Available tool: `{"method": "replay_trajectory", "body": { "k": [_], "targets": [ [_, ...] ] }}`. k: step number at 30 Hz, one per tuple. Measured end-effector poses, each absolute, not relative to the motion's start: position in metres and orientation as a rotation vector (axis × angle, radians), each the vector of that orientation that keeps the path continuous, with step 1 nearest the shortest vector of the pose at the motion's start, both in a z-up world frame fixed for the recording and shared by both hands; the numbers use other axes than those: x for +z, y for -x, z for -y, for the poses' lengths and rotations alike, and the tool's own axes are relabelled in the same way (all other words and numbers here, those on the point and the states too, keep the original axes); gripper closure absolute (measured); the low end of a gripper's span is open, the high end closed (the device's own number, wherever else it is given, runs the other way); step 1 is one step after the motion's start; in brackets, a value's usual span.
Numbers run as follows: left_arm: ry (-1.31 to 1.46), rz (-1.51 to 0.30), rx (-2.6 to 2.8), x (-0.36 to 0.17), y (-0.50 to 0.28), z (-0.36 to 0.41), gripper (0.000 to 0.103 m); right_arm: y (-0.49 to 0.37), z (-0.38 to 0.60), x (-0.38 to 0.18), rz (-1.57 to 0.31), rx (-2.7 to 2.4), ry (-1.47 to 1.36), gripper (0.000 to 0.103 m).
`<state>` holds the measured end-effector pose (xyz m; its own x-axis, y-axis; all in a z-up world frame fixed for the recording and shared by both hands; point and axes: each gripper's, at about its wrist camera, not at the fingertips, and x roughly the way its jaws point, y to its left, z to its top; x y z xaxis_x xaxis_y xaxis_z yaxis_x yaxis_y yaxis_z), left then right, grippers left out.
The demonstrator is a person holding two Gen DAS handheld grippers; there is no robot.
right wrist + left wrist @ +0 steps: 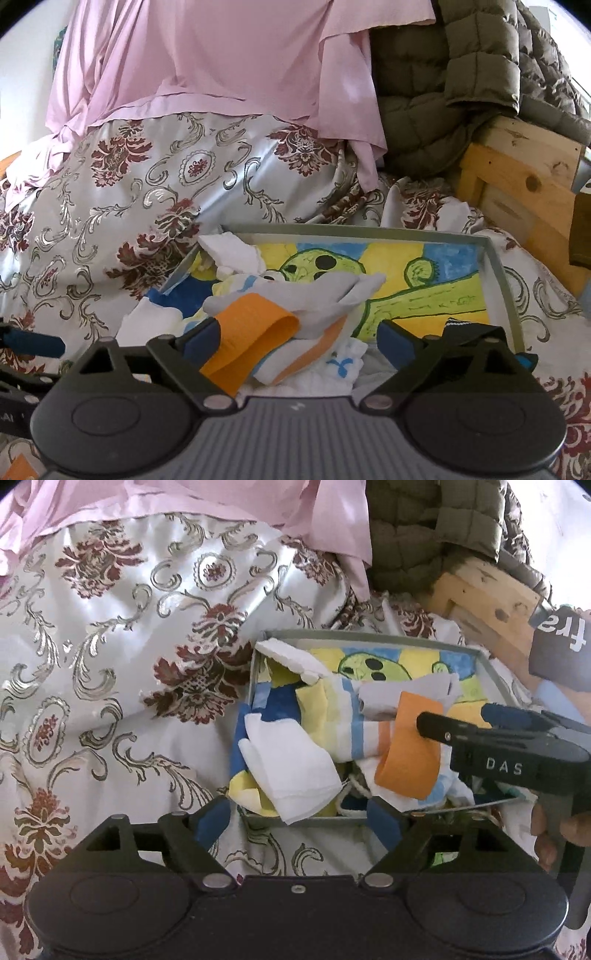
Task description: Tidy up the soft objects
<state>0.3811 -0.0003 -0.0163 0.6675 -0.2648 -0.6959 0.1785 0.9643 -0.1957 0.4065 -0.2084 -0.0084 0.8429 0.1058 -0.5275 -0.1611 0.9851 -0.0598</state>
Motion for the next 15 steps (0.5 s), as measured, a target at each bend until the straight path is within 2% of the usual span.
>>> {"method": "replay_trajectory", "body": {
  "k": [15],
  "targets": [
    [0.139,-0.751,-0.230,-0.007,-0.365,-0.007,0.017,-0.382,0.209,0.001,-0.498,0.153,0.066,0.003]
  ]
}}
